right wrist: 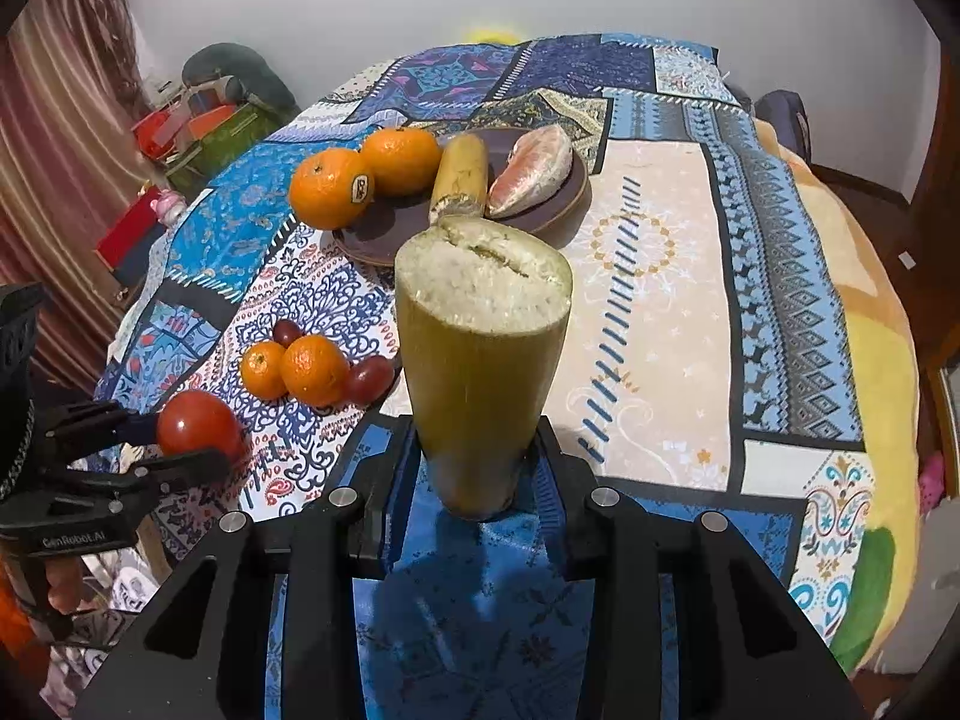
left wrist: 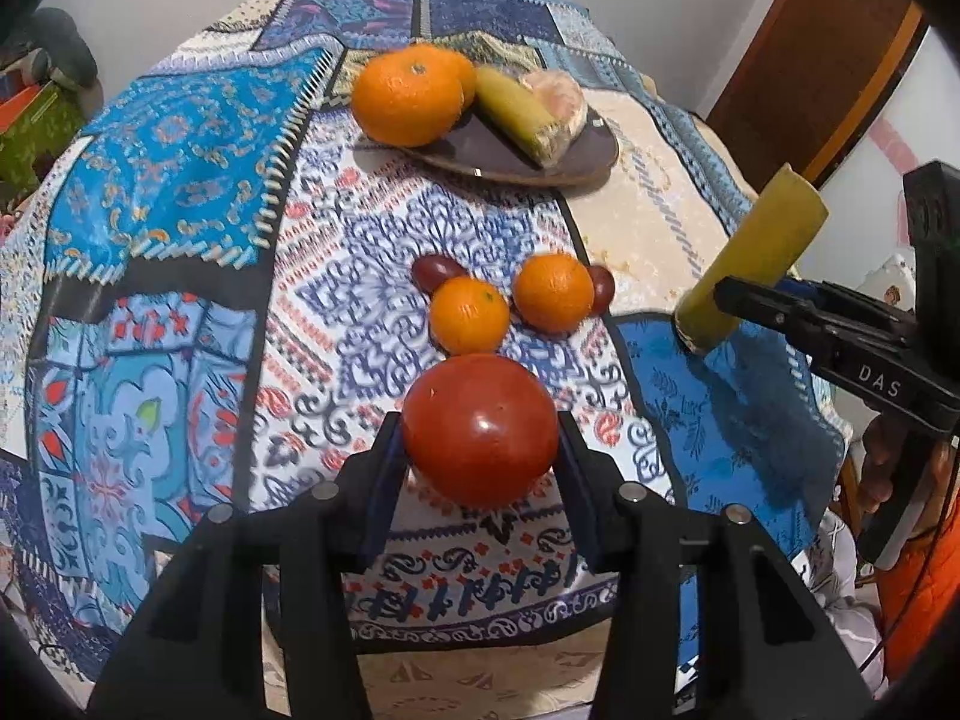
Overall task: Organize fruits
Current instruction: 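Carry the tomato onto the plate with the left tool while the right tool lays the yellow fruit there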
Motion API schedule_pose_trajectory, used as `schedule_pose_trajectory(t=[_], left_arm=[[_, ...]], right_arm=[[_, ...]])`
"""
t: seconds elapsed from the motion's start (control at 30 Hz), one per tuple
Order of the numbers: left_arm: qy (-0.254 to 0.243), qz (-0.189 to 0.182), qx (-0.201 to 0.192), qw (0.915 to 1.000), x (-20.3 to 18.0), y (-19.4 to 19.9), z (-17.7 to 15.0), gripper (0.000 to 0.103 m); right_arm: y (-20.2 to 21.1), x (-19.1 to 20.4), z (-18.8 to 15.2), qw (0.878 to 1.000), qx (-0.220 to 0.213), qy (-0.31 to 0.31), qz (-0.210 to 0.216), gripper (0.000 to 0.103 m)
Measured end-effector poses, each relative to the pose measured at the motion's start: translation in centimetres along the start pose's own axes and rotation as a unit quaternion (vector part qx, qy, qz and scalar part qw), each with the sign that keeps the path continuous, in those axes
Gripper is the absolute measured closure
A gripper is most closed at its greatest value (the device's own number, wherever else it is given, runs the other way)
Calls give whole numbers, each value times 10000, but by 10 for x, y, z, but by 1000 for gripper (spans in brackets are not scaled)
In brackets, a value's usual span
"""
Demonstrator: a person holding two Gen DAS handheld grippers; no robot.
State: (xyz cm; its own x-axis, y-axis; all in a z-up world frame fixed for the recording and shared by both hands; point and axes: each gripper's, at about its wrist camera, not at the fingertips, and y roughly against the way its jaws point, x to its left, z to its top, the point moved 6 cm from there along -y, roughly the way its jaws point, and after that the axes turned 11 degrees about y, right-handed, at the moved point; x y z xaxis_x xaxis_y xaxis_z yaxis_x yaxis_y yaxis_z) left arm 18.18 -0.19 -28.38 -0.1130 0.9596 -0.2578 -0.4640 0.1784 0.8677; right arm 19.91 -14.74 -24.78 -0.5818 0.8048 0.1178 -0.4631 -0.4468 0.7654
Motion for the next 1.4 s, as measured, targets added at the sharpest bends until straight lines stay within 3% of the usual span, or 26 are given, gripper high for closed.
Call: schedule_pose_trajectory(t=[0.23, 0.53, 0.9, 1.13, 1.4], left_arm=[[-28, -46, -347, 9994, -4, 17, 31, 55], [-156, -123, -538, 9984, -26, 5, 75, 55], [-265, -100, -386, 9989, -38, -47, 117, 55], [-309, -180, -374, 9987, -46, -68, 129, 55], [-224, -150, -327, 9991, -45, -86, 138, 55]], right_arm=[[13, -9, 19, 9996, -209, 118, -148, 70], [17, -23, 46, 9981, -416, 271, -357, 70], [-13, -34, 82, 9981, -426, 360, -248, 70], [-46, -34, 99, 9975, -194, 644, -204, 70], [-67, -37, 107, 9982, -154, 558, -124, 70]])
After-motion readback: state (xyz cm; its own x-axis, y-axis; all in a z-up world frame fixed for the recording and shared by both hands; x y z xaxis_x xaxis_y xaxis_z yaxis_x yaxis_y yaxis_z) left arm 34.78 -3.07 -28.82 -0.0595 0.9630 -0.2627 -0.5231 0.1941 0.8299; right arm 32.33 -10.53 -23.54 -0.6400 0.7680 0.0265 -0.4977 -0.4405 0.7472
